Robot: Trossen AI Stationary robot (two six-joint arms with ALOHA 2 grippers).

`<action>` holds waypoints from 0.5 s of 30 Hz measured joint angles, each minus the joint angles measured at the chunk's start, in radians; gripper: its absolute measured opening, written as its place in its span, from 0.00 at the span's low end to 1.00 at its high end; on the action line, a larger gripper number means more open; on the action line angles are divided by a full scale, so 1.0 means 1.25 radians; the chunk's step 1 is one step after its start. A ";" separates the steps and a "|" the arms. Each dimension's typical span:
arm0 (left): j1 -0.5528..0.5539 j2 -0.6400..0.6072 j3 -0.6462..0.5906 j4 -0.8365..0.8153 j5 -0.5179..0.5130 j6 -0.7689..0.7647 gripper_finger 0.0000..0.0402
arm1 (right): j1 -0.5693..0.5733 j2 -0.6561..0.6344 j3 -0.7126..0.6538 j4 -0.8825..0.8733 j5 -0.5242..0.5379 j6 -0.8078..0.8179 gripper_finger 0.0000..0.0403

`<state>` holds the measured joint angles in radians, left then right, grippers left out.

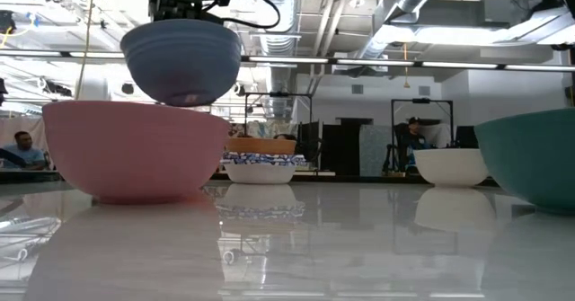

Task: Nest bowls inside each other
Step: Stack the blue bowl onto the stack of bowls

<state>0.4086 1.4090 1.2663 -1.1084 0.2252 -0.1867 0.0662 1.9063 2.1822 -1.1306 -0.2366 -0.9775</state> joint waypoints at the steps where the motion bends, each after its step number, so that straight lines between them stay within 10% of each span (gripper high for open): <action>1: -0.002 0.000 0.000 0.000 0.000 0.000 0.00 | -0.004 0.007 0.001 0.016 -0.002 0.000 0.41; 15: -0.004 -0.001 0.000 0.003 -0.002 0.033 0.00 | -0.012 0.092 0.000 0.064 -0.058 -0.039 0.41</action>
<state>0.4038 1.4082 1.2663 -1.1052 0.2234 -0.1459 0.0517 2.0212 2.1818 -1.0505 -0.3090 -1.0267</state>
